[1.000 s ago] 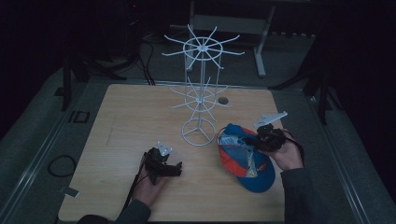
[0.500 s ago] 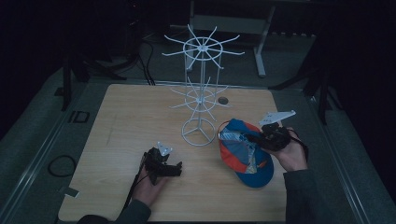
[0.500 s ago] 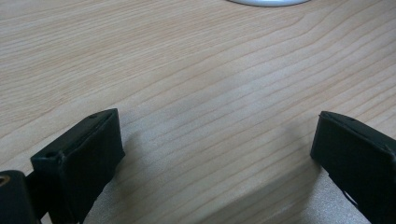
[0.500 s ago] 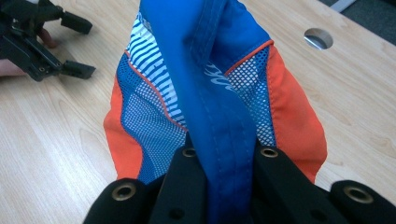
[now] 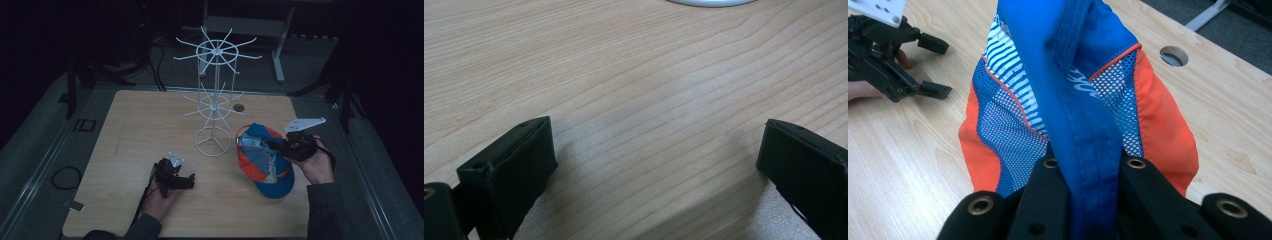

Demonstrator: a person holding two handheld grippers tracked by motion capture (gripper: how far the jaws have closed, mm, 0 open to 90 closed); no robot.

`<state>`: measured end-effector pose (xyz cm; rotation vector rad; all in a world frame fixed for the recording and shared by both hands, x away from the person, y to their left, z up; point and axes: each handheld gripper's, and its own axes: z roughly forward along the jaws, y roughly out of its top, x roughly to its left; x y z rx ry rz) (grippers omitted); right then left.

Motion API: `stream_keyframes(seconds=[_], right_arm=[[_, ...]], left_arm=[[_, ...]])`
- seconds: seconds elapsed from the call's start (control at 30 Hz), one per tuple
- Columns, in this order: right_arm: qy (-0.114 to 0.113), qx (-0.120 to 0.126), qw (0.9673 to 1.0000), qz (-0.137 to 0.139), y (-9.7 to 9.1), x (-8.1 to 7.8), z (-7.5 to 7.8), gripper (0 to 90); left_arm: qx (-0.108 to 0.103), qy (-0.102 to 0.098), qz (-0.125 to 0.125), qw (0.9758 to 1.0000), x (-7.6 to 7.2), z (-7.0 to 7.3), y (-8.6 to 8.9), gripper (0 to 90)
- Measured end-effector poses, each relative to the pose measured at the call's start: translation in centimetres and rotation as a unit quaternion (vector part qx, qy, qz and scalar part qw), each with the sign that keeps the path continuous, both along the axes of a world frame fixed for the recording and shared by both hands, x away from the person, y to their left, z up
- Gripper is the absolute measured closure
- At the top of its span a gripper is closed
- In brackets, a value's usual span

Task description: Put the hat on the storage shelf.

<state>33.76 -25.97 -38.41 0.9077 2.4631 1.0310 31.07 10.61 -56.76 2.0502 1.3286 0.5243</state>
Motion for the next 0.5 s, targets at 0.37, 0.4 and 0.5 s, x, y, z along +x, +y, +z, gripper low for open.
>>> stream_keyframes(seconds=[0.37,0.4,0.5], right_arm=[[-0.016,0.01,0.9998,0.0,-0.4,-0.7,1.4,87.6],[-0.016,0.011,0.9998,0.0,-0.3,-0.8,1.6,87.5],[-0.022,0.01,0.9997,0.001,-0.3,-0.9,1.9,87.6]], left_arm=[[0.0,0.0,0.0,1.0,0.0,0.0,0.0,2.6],[0.0,0.0,0.0,1.0,0.0,0.0,0.0,2.7],[0.0,0.0,-0.001,1.0,0.0,0.0,0.0,2.6]])
